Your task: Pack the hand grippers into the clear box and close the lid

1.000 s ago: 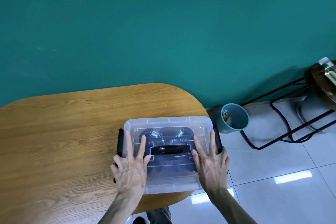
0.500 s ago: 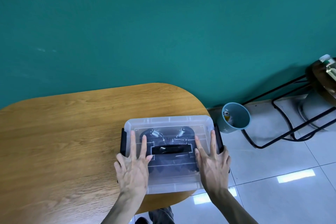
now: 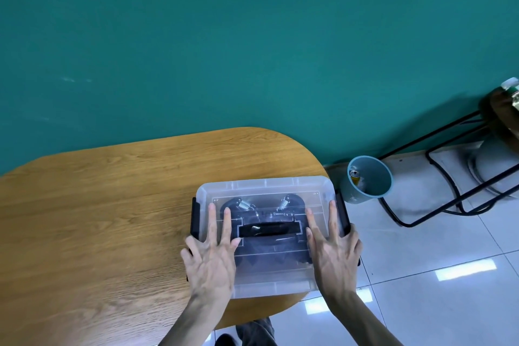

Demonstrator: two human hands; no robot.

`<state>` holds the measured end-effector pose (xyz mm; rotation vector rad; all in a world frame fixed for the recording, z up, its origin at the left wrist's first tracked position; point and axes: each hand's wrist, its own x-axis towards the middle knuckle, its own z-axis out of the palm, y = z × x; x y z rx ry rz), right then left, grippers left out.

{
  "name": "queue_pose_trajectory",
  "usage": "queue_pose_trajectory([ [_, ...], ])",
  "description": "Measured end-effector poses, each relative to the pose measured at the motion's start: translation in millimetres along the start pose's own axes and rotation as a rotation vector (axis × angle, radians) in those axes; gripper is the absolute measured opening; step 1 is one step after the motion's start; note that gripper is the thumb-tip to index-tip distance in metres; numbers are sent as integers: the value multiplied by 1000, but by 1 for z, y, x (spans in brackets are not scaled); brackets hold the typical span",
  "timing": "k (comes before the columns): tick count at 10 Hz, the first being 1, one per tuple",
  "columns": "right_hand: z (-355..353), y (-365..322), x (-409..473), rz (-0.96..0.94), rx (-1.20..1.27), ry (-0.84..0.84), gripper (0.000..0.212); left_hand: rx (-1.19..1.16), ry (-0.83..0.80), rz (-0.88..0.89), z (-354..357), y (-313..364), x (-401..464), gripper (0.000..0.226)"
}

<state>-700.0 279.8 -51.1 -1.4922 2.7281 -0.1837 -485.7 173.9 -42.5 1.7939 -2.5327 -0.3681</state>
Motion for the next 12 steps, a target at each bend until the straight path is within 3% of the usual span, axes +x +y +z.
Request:
queue_pose_trajectory([
  [2,3,-2,-1,-20,-27,44,50,-24,35,4,3,0,3,55],
  [3,4,-1,-1,-10,-12,58,49,26,-22,3,3,0,1,58],
  [6,-11,-7,3,-52,-43,-67,58,117,-86,11,-19,-2,1,74],
  [7,-26,-11,5,-102,-38,-97,54,166,-136,49,-30,-7,11,70],
  [9,-81,-26,26,-195,-128,-75,48,187,-74,230,-101,3,31,71],
  [12,-177,-65,57,-232,-167,124,45,215,165,303,-195,20,51,76],
])
